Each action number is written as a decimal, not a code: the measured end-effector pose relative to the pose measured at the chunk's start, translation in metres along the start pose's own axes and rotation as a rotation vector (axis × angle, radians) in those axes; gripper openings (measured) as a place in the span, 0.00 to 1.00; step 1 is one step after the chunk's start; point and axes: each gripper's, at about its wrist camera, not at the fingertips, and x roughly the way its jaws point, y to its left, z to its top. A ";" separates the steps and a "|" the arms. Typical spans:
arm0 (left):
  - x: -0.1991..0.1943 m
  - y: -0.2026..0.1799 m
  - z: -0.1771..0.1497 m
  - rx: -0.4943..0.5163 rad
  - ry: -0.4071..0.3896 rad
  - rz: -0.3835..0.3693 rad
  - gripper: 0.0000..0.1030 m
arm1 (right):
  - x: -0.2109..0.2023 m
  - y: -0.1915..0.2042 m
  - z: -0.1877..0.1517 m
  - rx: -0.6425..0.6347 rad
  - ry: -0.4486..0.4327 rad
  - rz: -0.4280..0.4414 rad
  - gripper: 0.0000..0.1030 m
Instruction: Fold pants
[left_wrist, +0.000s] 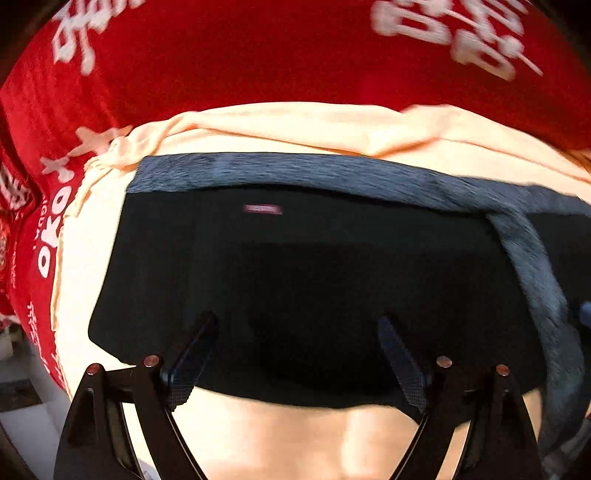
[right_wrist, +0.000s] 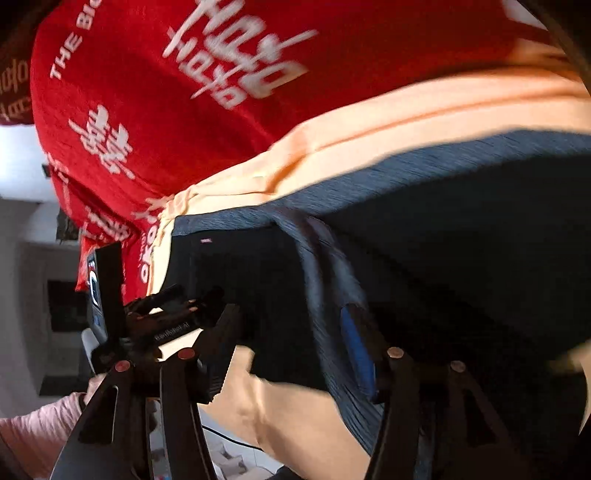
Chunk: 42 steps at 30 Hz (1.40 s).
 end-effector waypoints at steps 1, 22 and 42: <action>-0.005 -0.013 -0.002 0.029 0.003 -0.010 0.86 | -0.011 -0.008 -0.009 0.023 -0.019 -0.019 0.59; -0.061 -0.183 -0.078 0.497 -0.075 -0.227 0.86 | -0.128 -0.135 -0.210 0.486 -0.279 -0.264 0.62; -0.056 -0.228 -0.104 0.479 0.001 -0.238 0.86 | -0.159 -0.203 -0.273 0.528 -0.201 -0.340 0.62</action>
